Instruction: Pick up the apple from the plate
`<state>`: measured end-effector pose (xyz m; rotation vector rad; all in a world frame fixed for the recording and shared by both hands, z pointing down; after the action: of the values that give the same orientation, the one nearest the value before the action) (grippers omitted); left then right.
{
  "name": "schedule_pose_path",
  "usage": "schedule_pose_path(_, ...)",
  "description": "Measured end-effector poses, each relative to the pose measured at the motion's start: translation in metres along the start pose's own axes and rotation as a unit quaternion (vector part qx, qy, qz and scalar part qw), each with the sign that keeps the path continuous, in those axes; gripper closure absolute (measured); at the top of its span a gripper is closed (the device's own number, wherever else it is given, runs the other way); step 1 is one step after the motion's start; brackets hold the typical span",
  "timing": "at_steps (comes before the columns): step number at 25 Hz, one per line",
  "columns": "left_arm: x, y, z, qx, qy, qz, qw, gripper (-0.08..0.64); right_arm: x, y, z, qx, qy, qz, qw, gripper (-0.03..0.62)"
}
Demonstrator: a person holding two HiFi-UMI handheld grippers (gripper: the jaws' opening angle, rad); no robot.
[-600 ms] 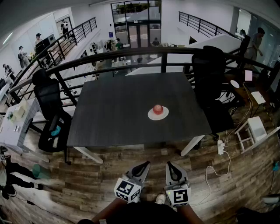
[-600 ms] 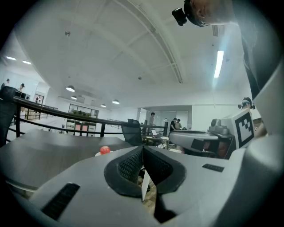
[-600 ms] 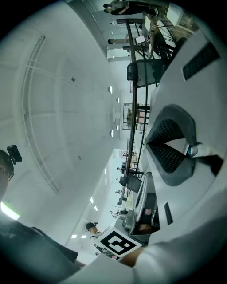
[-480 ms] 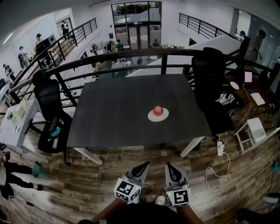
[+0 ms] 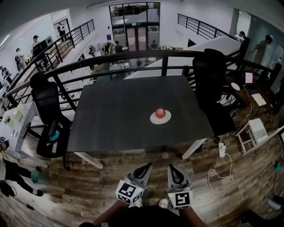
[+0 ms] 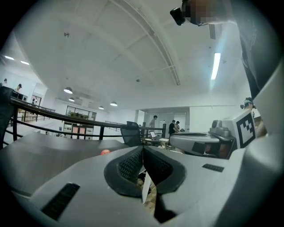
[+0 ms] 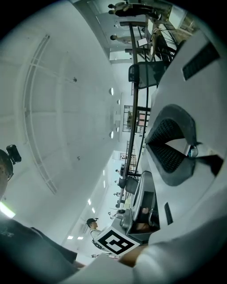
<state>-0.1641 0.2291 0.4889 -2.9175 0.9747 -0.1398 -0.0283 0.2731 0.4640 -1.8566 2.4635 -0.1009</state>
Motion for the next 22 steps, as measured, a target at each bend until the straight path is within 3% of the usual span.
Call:
schedule_pose_path(5, -0.01, 0.014, -0.002, 0.001, 0.0, -0.007, 1.0, 0.537, 0.009, 0.01, 0.0, 0.001, -0.01, 0.0, 1.0, 0.568)
schedule_pose_path(10, -0.023, 0.034, -0.006, 0.005, 0.0, -0.012, 0.9999, 0.537, 0.023, 0.029, 0.004, 0.032, -0.031, -0.007, 0.999, 0.568)
schedule_pose_path(15, -0.032, 0.06, -0.011, -0.009, -0.002, 0.001, 1.0, 0.537, 0.028, 0.036, -0.007, 0.009, -0.005, -0.027, 1.0, 0.569)
schedule_pose_path(22, -0.021, 0.067, -0.018, -0.012, 0.006, -0.012, 0.9998, 0.537, 0.031, 0.027, -0.013, 0.014, 0.003, -0.049, 0.999, 0.568)
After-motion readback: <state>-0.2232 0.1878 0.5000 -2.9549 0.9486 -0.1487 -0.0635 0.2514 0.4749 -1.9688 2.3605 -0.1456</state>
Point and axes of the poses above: the fingertips, and each gripper's own axes: x forward along the fingers, y to its left, z out of its top, the point moved 6 cm from there along -x, backward along the fingers, and after that the axes turned 12 degrees about x, right-handed, at the moved point
